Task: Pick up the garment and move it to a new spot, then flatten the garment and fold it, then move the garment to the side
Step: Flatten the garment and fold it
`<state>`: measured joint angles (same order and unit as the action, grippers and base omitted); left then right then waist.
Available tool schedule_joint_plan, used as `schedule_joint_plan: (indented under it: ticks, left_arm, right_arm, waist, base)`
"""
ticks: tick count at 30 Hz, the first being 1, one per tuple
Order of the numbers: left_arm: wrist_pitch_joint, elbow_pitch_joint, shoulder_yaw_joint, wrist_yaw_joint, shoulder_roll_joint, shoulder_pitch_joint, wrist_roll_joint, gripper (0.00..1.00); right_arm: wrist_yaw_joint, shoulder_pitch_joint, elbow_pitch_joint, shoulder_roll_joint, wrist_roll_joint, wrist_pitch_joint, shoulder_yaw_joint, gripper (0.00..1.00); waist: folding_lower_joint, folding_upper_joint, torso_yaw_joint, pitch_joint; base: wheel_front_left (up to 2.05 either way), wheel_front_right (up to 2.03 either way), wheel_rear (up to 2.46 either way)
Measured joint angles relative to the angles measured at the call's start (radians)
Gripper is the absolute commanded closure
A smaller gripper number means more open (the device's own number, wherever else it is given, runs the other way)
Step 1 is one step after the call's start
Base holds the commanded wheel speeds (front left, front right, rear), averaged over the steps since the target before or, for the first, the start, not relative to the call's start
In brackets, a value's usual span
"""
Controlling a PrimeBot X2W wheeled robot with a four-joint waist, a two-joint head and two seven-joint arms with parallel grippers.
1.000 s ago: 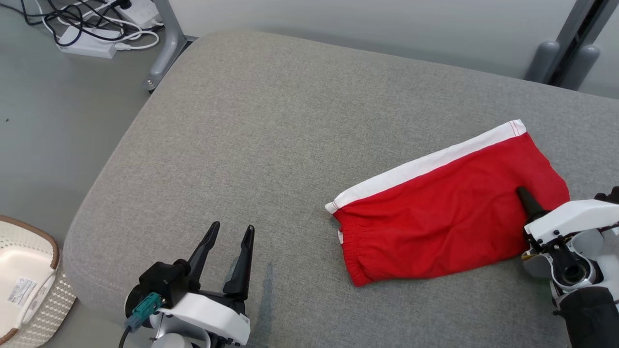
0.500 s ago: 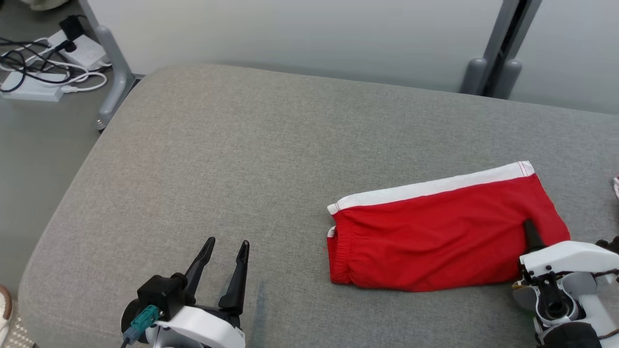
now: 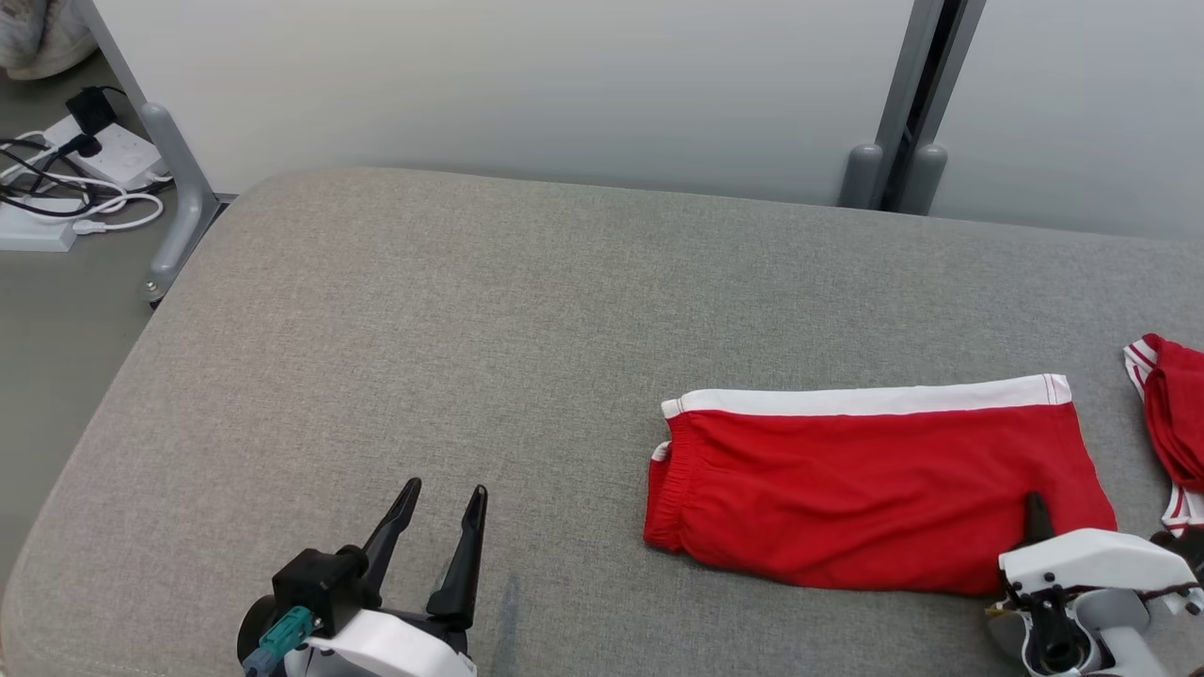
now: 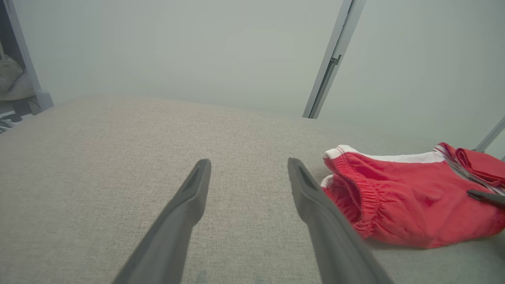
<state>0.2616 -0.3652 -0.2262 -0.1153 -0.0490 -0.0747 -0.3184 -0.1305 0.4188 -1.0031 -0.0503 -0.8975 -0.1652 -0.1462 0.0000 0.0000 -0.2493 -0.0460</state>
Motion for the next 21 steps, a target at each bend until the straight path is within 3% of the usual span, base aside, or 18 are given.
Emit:
schedule_joint_plan:
  ticks: [7, 10, 21]
  left_arm:
    - [0.000, -0.003, 0.007, -0.004, 0.000, 0.000, -0.011, 0.00]
    - [0.000, -0.003, 0.026, -0.004, -0.001, 0.006, -0.121, 0.00]
    - [0.000, -0.004, 0.040, 0.002, 0.000, 0.005, -0.132, 0.00]
  right_arm:
    - [0.000, 0.017, 0.082, 0.001, -0.021, -0.041, 0.127, 1.00]
    - [0.000, 0.002, 0.148, -0.001, -0.052, -0.043, 0.204, 1.00]
    - [0.000, -0.079, 0.350, 0.002, -0.151, -0.060, 0.436, 1.00]
  waist:
    - [0.0000, 0.0000, -0.020, 0.006]
    - [0.0000, 0.0000, -0.031, 0.011]
    - [0.0000, 0.0000, -0.067, 0.019]
  base:
    - [0.00, 0.00, 0.00]
    - [0.00, 0.00, 0.00]
    - [0.00, 0.00, 0.00]
